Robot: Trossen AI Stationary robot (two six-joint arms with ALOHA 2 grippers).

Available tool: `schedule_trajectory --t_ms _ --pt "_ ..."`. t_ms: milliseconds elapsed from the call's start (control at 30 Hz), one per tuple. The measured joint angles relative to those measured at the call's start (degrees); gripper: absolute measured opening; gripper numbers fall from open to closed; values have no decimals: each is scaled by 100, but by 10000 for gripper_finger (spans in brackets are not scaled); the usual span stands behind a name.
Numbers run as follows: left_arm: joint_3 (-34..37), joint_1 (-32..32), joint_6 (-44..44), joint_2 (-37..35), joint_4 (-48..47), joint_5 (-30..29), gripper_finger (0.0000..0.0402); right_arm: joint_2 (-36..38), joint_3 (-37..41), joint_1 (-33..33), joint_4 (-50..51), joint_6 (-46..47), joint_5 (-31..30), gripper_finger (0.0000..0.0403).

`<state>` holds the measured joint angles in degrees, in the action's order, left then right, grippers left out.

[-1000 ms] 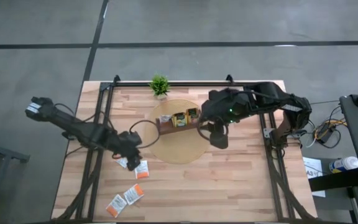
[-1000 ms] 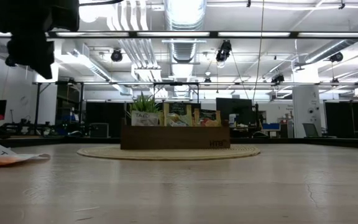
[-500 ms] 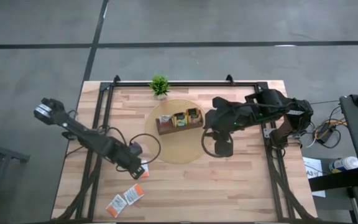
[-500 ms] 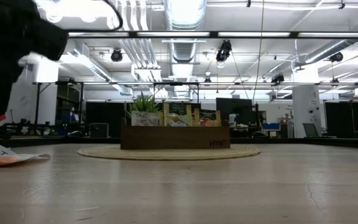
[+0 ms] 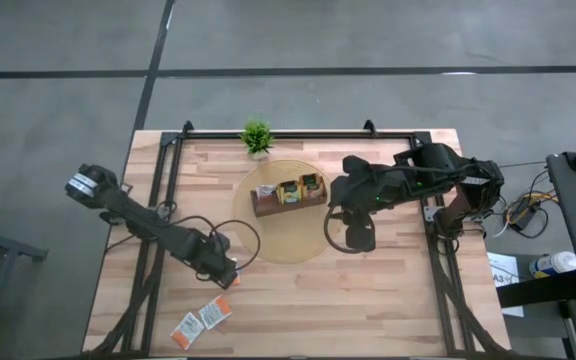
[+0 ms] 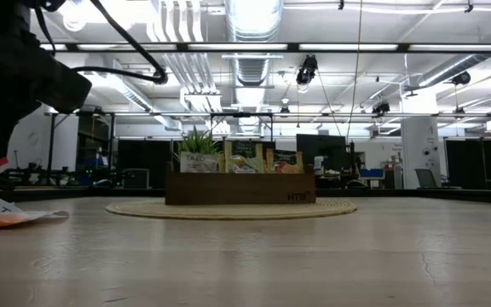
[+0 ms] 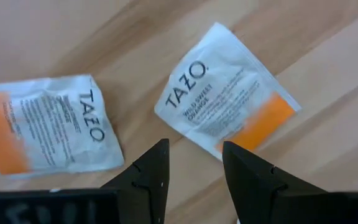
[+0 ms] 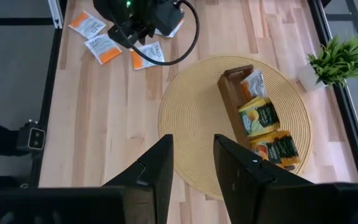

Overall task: Pick & Place Tea
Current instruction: Put the white tea bag into the left section of the wooden organizer

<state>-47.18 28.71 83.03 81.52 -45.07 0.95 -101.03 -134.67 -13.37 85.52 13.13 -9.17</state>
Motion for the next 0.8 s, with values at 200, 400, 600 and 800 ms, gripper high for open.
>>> schedule_trajectory --t_ms 200,400,600,800 --pt "61 -113 -51 4 -186 -351 142 0 0 0 -39 0 -2 114" --pt "112 -272 -210 4 -211 -435 142 0 0 0 -42 -1 -35 114" --pt "245 -315 -231 4 -208 -433 142 0 0 2 -45 -1 -160 114" --pt "254 -315 -239 4 2 -428 142 0 0 2 -48 -22 -295 114"
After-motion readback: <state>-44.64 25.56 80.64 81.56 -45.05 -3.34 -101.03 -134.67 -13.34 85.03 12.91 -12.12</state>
